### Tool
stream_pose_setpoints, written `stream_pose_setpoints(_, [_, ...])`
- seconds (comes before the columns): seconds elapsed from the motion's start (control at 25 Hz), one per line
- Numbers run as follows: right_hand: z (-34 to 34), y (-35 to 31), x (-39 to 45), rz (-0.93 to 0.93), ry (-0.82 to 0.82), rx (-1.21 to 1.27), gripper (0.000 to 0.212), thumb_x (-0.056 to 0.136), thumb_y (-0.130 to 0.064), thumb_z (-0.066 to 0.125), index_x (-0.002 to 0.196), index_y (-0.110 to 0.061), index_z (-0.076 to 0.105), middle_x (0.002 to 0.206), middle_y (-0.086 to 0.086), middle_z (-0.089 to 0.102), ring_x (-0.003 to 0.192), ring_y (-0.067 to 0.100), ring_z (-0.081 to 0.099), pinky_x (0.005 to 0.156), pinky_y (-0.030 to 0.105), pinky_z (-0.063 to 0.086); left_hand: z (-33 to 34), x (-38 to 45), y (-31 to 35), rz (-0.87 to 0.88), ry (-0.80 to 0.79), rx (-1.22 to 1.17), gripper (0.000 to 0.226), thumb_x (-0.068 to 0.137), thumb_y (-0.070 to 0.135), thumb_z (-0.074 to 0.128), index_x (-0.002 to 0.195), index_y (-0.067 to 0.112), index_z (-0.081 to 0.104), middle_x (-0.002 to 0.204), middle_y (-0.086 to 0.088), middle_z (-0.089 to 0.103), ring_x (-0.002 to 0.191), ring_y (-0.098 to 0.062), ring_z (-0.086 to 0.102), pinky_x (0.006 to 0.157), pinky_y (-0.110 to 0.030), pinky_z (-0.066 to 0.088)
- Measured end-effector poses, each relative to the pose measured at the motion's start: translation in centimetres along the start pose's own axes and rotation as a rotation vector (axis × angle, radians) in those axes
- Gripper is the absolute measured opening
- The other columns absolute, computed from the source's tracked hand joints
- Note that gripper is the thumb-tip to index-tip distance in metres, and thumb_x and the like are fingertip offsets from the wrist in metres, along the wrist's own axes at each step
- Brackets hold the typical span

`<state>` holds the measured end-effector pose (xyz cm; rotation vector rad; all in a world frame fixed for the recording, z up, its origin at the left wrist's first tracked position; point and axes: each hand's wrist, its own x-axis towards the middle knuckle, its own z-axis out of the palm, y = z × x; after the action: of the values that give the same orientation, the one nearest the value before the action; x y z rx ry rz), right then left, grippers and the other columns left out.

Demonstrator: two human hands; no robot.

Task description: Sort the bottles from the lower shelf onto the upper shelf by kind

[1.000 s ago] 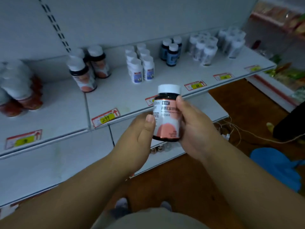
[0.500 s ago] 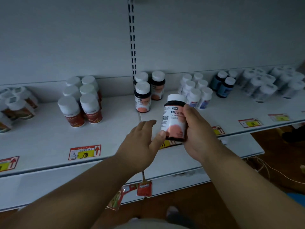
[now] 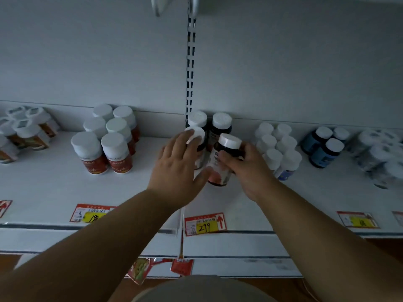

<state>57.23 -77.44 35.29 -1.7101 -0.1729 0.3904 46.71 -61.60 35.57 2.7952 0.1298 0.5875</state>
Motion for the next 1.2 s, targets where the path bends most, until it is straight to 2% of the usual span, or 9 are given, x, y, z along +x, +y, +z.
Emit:
stream_pose_setpoints(0.16, [-0.2,1.1,1.6,-0.159,0.017,-0.309,0.047,0.077,-0.031,0.083,0.114,-0.025,0.054,0.105,-0.017,0.062,0.097,-0.003,0.059,0.080,0.025,0.050,1.1,1.2,-1.1,0.000,-0.114,0.107,0.076,0.090,0.052,0.036,0.153,0.012,0.022,0.161,-0.008,0.021,0.150,-0.022,0.011,0.119,-0.048,0.023])
stream_pose_setpoints(0.32, [-0.3,1.7,3.0,-0.331,0.051,-0.612,0.049,0.075,-0.051,0.073,0.116,-0.032,0.055,0.108,-0.004,0.062,0.100,0.015,0.061,0.080,0.041,0.054,1.0,1.3,-1.5,-0.004,-0.153,0.094,0.077,0.092,0.043,0.047,0.155,0.016,0.012,0.163,-0.002,0.011,0.150,-0.016,-0.001,0.122,-0.041,0.014])
stream_pose_setpoints(0.44, [0.0,1.2,2.5,-0.329,0.052,-0.585,0.042,0.081,-0.030,0.078,0.116,-0.021,0.058,0.105,-0.009,0.062,0.091,-0.001,0.059,0.075,0.024,0.048,0.9,1.4,-1.3,0.010,-0.169,0.106,0.081,0.092,0.042,0.048,0.156,0.017,0.006,0.164,-0.001,0.005,0.150,-0.015,-0.006,0.122,-0.041,0.012])
stream_pose_setpoints(0.52, [0.3,0.9,1.7,-0.269,0.052,-0.589,0.049,0.084,-0.027,0.077,0.126,-0.018,0.053,0.116,-0.006,0.061,0.101,0.004,0.059,0.084,0.026,0.049,0.7,1.5,-1.4,0.020,-0.204,0.109,0.083,0.092,0.043,0.048,0.156,0.016,0.001,0.164,-0.001,0.000,0.150,-0.014,-0.009,0.122,-0.039,0.008])
stream_pose_setpoints(0.64, [0.8,0.2,-1.1,-0.197,0.109,-0.630,0.074,0.083,-0.035,0.076,0.144,-0.016,0.038,0.139,0.006,0.050,0.125,0.022,0.050,0.102,0.041,0.045,0.1,1.1,-1.9,0.064,-0.226,0.080,0.087,0.093,0.044,0.049,0.155,0.016,-0.005,0.164,-0.003,-0.008,0.149,-0.016,-0.015,0.122,-0.038,0.001])
stream_pose_setpoints(0.72, [0.9,-0.7,-4.0,-0.187,0.165,-0.646,0.080,0.083,-0.043,0.074,0.147,-0.015,0.036,0.144,0.008,0.045,0.129,0.023,0.047,0.105,0.044,0.043,-0.2,-0.1,-1.9,0.118,-0.139,0.015,0.085,0.091,0.038,0.054,0.155,0.013,0.005,0.164,-0.008,0.003,0.150,-0.022,-0.002,0.120,-0.039,0.006])
stream_pose_setpoints(0.88, [0.1,-1.1,-11.0,-0.290,0.317,-0.703,0.062,0.087,-0.037,0.072,0.138,-0.013,0.048,0.135,0.009,0.050,0.121,0.023,0.052,0.100,0.042,0.046,-0.5,-5.3,0.4,0.248,-0.024,-0.265,0.071,0.085,0.032,0.056,0.147,0.007,0.033,0.151,-0.015,0.036,0.138,-0.031,0.034,0.113,-0.042,0.028])
stream_pose_setpoints(1.04, [-2.5,-0.9,-17.5,-0.232,0.348,-0.767,0.052,0.090,-0.035,0.068,0.137,-0.022,0.048,0.132,-0.001,0.052,0.119,0.015,0.049,0.096,0.029,0.043,-0.1,-9.8,5.0,0.326,-0.177,-0.410,0.065,0.087,0.034,0.052,0.147,0.012,0.035,0.141,-0.009,0.048,0.130,-0.025,0.044,0.109,-0.039,0.037])
stream_pose_setpoints(1.2, [-7.0,0.0,-21.8,-0.190,0.373,-0.770,0.041,0.093,-0.038,0.063,0.131,-0.027,0.052,0.113,-0.014,0.058,0.103,0.000,0.052,0.085,0.017,0.044,0.8,-12.1,10.1,0.370,-0.299,-0.375,0.066,0.089,0.038,0.051,0.149,0.026,0.025,0.134,0.001,0.055,0.119,-0.019,0.052,0.101,-0.039,0.044])
